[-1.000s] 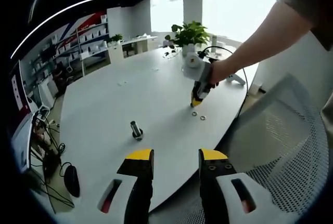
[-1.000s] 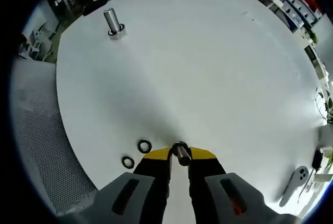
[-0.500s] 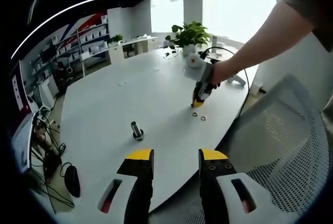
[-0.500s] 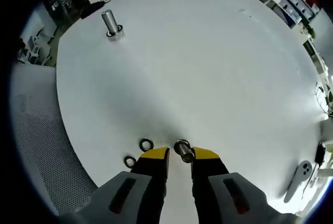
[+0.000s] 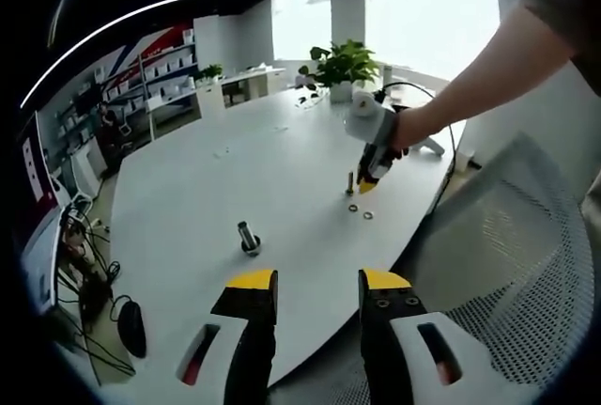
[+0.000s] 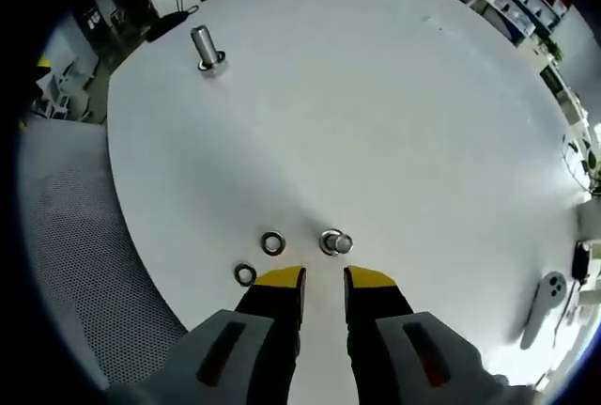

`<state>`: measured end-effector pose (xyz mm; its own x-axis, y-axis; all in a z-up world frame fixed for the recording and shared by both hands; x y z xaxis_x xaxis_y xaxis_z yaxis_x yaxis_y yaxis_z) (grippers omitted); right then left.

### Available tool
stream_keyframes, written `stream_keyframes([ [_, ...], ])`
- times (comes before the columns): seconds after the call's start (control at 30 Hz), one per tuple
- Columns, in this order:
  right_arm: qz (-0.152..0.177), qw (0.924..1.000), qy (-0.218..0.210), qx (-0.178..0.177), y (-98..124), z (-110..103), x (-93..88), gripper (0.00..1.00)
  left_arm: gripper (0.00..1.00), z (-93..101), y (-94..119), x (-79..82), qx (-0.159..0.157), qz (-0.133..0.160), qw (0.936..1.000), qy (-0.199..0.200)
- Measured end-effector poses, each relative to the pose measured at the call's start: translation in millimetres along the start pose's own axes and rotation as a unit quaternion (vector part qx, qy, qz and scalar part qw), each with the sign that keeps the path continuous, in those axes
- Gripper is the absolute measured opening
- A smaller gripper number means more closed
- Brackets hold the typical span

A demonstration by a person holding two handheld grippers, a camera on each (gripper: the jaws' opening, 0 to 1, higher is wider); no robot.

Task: Place the washer onto the threaded stud by aligning its center hole with the stud, sliding it down to the base, and recovering from edge contact or off-axis alignment until the washer reaches the visible bottom stop.

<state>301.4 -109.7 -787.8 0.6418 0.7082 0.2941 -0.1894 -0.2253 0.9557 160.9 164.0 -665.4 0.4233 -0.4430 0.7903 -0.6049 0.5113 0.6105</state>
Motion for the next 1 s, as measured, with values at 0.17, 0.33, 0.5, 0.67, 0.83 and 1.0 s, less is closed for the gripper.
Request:
stream_keyframes([
  [0.17,0.014,0.9998,0.014,0.004,-1.5,-8.3,-0.5,0.18,0.33,1.0,-0.4,0.6,-0.003,0.001,1.0,-0.001],
  [0.33,0.013,0.9993,0.029,0.019,-6.0,-16.7,-0.3,0.18,0.33,1.7,-1.3,-0.5,-0.005,-0.003,1.0,-0.005],
  [0.5,0.009,0.9985,0.039,0.037,-12.7,-23.5,-0.9,0.18,0.33,0.8,-0.7,0.0,-0.005,0.001,1.0,-0.001],
  [0.67,-0.003,0.9978,0.043,0.05,-17.8,-27.9,-3.9,0.19,0.33,1.8,-0.9,-0.4,-0.008,-0.001,1.0,-0.002],
  [0.83,0.001,0.9973,0.049,0.054,-19.9,-33.3,-4.6,0.2,0.33,1.5,-0.4,0.0,-0.007,0.002,1.0,-0.002],
  [1.0,-0.014,0.9963,0.066,0.053,-23.7,-37.2,-8.2,0.2,0.33,1.1,-0.2,0.2,-0.005,0.003,1.0,-0.002],
])
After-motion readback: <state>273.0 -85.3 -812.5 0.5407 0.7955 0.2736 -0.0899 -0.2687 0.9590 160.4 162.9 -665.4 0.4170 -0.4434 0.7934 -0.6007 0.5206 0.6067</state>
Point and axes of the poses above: the point that each gripper's makers call its tool centre point, and the gripper's own axes: y roughly backward along the fingers, z roughly to its right, x roughly out of its top, the point moved 6 cm from there along y, roughly backward along the fingers, and after that the axes turned 3 degrees about x, right-handed, at the moved point
